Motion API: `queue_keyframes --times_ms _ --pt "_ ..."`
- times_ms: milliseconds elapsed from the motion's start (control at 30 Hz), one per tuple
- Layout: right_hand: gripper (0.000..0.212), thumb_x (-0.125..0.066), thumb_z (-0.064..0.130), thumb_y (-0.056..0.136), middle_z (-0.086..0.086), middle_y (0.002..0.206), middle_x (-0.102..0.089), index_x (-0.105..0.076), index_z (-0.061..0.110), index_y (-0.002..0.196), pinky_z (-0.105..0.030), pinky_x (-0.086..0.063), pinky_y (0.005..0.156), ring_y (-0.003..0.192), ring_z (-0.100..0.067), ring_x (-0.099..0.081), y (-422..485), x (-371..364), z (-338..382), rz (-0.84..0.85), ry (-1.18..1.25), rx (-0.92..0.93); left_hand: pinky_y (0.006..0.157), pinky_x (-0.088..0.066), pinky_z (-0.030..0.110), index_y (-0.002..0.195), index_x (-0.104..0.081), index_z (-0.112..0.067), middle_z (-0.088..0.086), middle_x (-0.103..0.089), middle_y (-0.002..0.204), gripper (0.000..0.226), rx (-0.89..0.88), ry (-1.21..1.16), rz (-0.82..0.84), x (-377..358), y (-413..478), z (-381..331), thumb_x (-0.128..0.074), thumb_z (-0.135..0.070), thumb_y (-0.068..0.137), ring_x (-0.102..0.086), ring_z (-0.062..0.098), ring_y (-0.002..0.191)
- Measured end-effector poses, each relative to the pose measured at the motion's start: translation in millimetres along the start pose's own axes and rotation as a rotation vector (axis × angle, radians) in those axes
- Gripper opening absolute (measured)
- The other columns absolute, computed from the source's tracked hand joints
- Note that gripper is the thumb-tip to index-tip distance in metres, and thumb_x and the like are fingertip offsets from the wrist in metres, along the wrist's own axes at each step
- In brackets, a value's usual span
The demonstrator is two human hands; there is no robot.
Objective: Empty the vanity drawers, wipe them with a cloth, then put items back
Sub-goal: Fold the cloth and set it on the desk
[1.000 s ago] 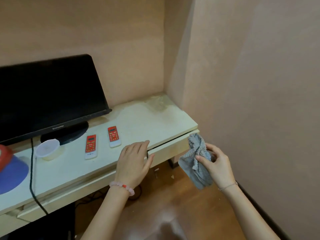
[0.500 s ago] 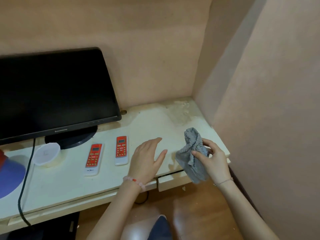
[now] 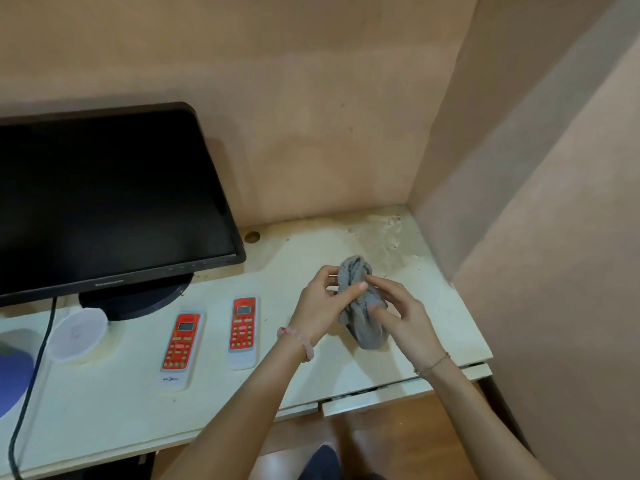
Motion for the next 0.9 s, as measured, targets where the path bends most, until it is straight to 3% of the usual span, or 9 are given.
queue_keyframes --times_ms 100,167,300,433,500,667,767,833,900 --pt "0.037 -0.057 -0.002 0.086 0.004 0.116 -0.064 -0.060 0.020 0.116 -0.025 -0.049 0.091 0.110 -0.007 -0.059 10 4 -7 0.032 0.156 -0.049 0.084 -0.053 0.037 0.101 -0.057 -0.018 0.000 -0.066 0.101 0.020 0.004 -0.003 -0.075 7 7 5 -0.064 -0.027 0.085 -0.065 0.018 0.093" --pt "0.036 -0.062 0.001 0.084 0.006 0.112 -0.065 -0.061 0.025 0.112 -0.022 -0.051 0.084 0.107 -0.010 -0.061 15 9 -12 0.017 0.185 -0.061 0.085 -0.053 0.037 0.097 -0.058 -0.019 0.006 -0.067 0.098 0.007 0.020 -0.048 -0.093 9 8 7 -0.058 -0.017 0.090 -0.065 0.021 0.094" --pt "0.040 -0.070 0.016 0.081 0.017 0.118 -0.057 -0.058 0.033 0.115 -0.016 -0.052 0.074 0.100 -0.002 -0.059 24 16 -25 -0.009 0.092 -0.143 0.078 -0.054 0.027 0.096 -0.059 -0.020 0.007 -0.069 0.094 0.013 0.047 -0.103 -0.095 7 6 8 -0.052 -0.010 0.092 -0.066 0.017 0.088" --pt "0.058 -0.067 0.029 0.082 0.008 0.122 -0.056 -0.042 0.026 0.135 -0.025 -0.053 0.075 0.102 -0.005 -0.060 27 19 -43 0.044 0.210 -0.314 0.067 -0.051 0.018 0.100 -0.061 -0.017 0.003 -0.069 0.088 0.023 0.048 -0.165 -0.062 0 0 4 -0.046 0.000 0.092 -0.066 0.007 0.077" --pt "0.056 -0.064 0.032 0.084 0.003 0.116 -0.063 -0.042 0.024 0.135 -0.026 -0.052 0.074 0.102 -0.008 -0.062 26 20 -51 0.098 0.296 -0.396 0.067 -0.050 0.018 0.101 -0.062 -0.016 0.003 -0.069 0.089 0.027 0.053 -0.190 -0.058 -2 -5 3 -0.044 0.002 0.091 -0.065 0.007 0.078" --pt "0.032 -0.063 0.023 0.086 -0.002 0.104 -0.067 -0.060 0.021 0.118 -0.033 -0.053 0.083 0.095 -0.017 -0.060 25 14 -59 0.293 0.335 -0.480 0.092 -0.046 0.038 0.104 -0.062 -0.011 0.013 -0.068 0.108 0.032 0.062 -0.245 -0.074 -2 -19 4 -0.039 0.007 0.090 -0.062 0.026 0.106" --pt "0.026 -0.065 0.023 0.084 -0.006 0.094 -0.062 -0.065 0.010 0.107 -0.033 -0.053 0.087 0.085 -0.014 -0.056 23 18 -60 0.343 0.260 -0.470 0.091 -0.048 0.035 0.103 -0.062 -0.011 0.009 -0.070 0.106 0.033 0.038 -0.253 -0.099 4 -28 6 -0.038 0.007 0.090 -0.063 0.022 0.106" --pt "0.029 -0.067 0.023 0.083 -0.002 0.082 -0.060 -0.063 0.000 0.099 -0.022 -0.055 0.075 0.072 -0.007 -0.057 24 26 -57 0.318 0.145 -0.411 0.088 -0.048 0.035 0.104 -0.063 -0.011 0.008 -0.070 0.105 0.031 0.039 -0.229 -0.154 14 -33 9 -0.040 0.005 0.091 -0.063 0.022 0.104" --pt "0.027 -0.068 0.025 0.082 0.002 0.077 -0.062 -0.065 0.000 0.091 -0.017 -0.052 0.068 0.070 -0.004 -0.060 25 35 -50 0.270 -0.011 -0.321 0.081 -0.050 0.029 0.102 -0.063 -0.015 0.008 -0.069 0.102 0.027 0.034 -0.162 -0.221 25 -40 12 -0.043 0.001 0.093 -0.063 0.019 0.096"
Point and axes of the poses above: each hand's wrist, its own y-axis towards the middle knuckle, its own x-axis out of the back of the hand, z = x × y, the point moved 9 cm from there along y, towards the middle knuckle
